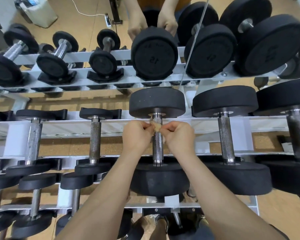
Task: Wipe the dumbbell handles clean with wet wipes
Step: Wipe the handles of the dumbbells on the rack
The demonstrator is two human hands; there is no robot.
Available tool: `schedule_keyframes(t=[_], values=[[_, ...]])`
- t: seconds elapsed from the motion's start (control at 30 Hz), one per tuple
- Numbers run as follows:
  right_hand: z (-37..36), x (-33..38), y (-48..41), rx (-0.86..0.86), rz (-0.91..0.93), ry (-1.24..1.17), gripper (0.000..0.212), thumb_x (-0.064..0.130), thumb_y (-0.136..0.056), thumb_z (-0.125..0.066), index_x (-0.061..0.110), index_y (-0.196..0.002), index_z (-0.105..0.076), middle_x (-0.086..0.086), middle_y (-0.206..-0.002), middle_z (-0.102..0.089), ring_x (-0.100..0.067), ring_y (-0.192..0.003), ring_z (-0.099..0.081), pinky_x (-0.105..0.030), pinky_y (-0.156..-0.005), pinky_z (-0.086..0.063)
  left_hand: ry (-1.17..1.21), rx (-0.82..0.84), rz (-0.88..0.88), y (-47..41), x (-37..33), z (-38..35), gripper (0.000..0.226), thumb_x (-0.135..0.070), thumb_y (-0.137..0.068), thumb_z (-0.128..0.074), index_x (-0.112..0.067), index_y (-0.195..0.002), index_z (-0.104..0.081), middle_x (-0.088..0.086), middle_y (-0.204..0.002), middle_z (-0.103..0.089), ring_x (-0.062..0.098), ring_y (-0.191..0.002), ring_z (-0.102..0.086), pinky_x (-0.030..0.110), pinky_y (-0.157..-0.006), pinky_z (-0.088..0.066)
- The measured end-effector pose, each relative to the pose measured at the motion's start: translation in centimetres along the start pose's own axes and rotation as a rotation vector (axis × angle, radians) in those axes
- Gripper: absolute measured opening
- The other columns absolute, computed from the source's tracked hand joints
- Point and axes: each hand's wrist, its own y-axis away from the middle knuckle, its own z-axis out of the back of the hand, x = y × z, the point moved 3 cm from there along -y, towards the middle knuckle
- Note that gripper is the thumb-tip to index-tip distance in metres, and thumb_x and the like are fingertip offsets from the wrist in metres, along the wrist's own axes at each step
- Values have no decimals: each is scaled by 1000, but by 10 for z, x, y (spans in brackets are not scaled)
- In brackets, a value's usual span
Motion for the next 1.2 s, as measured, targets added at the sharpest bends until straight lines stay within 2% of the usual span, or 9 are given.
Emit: schedule_keyframes(t=[0.13,0.27,0.37,0.6,0.67,0.77,0.93,1.03,1.2], values=[[4,-20,17,184,-63,63,24,10,-77,-74,25,-60,-68,6,-68,-71,-15,-71,-67,-27,-69,-54,-275,158,-25,22,10,4,15,-32,-85,-71,-20,-79,-78,-3,-62,-64,16,-66,-58,26,-60,-37],[1,-4,-10,-28,-60,-147,24,7,-82,-67,24,-65,-69,5,-74,-71,-16,-75,-66,-29,-75,-54,72,-13,72,11,-1,2,11,-28,-85,-72,-19,-81,-77,-5,-72,-70,13,-73,-64,24,-67,-44],[-5,5,-17,-45,38,-22,16,7,-85,-63,17,-78,-72,4,-82,-71,-14,-80,-65,-27,-75,-51,147,-80,92,3,-3,-2,9,-25,-85,-73,-18,-80,-75,-5,-75,-70,15,-76,-66,25,-69,-46],[9,-22,30,425,-63,261,9,25,-81,-65,20,-75,-61,3,-74,-67,-20,-77,-63,-30,-72,-52,-354,335,-29,39,20,0,21,-37,-78,-76,-18,-68,-72,-2,-73,-70,19,-76,-64,29,-67,-49],[12,-14,27,477,-44,302,25,42,-79,-70,18,-77,-63,1,-74,-68,-18,-75,-64,-30,-70,-51,-306,468,-27,41,24,-4,17,-34,-80,-75,-17,-76,-75,2,-77,-72,21,-79,-65,32,-70,-50],[8,0,23,514,19,246,20,36,-76,-78,21,-73,-64,3,-69,-66,-13,-63,-59,-30,-68,-52,-105,590,25,52,31,-5,17,-24,-90,-64,-13,-81,-75,8,-82,-72,25,-85,-65,32,-75,-48],[6,4,34,550,376,529,11,14,-84,-68,23,-90,-72,10,-80,-62,-10,-77,-58,-24,-75,-46,-10,57,-2,97,48,10,24,-33,-93,-54,-28,-112,-67,-9,-118,-60,12,-116,-48,25,-99,-35],[9,11,33,550,752,489,23,1,-83,-64,15,-97,-74,2,-101,-66,-18,-92,-62,-28,-87,-50,58,-27,114,122,47,-8,58,-60,-88,-35,-28,-134,-46,-4,-139,-38,16,-132,-31,30,-111,-24],[-9,-2,15,839,1178,638,28,4,-84,-68,21,-106,-73,6,-122,-67,-24,-83,-59,-37,-72,-53,31,-273,148,123,42,-24,62,-60,-83,-31,-18,-122,-54,4,-127,-51,26,-120,-47,44,-104,-38]])
